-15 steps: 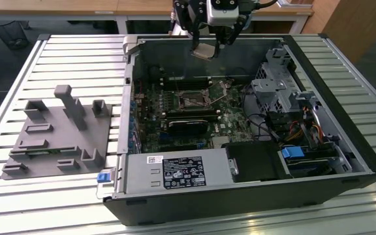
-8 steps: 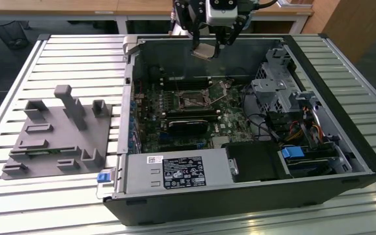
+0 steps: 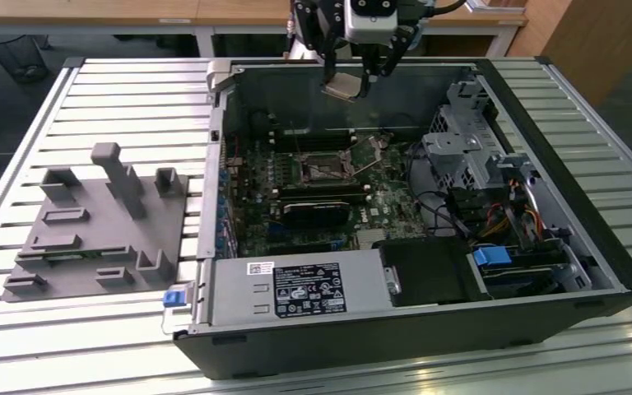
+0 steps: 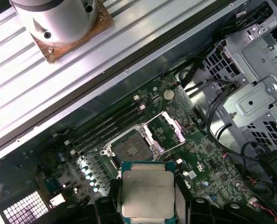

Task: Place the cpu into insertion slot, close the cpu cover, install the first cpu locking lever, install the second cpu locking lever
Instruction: 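Place the cpu into insertion slot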

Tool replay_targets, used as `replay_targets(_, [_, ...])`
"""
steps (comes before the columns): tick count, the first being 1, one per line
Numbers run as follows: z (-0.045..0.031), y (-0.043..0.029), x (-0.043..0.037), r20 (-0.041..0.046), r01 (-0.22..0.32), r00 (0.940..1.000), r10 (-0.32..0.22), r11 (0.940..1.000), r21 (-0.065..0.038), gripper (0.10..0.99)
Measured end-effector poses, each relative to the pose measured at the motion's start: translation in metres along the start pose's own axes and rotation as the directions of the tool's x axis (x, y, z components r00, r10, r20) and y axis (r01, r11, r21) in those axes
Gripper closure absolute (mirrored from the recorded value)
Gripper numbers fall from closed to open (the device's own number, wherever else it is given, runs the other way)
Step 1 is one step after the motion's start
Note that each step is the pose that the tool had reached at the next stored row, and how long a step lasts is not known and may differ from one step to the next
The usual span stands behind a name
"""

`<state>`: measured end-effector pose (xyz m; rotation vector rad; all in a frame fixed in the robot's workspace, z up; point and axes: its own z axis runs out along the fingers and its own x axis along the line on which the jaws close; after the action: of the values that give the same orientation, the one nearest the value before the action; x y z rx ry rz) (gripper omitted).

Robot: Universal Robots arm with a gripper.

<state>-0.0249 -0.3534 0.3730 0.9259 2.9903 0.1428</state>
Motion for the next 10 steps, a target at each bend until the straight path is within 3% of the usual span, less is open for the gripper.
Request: replay_targets(10, [0.0,0.0,0.0,0.0023,-0.026,0.9997,0.026,0.9997,-0.001,0.545])
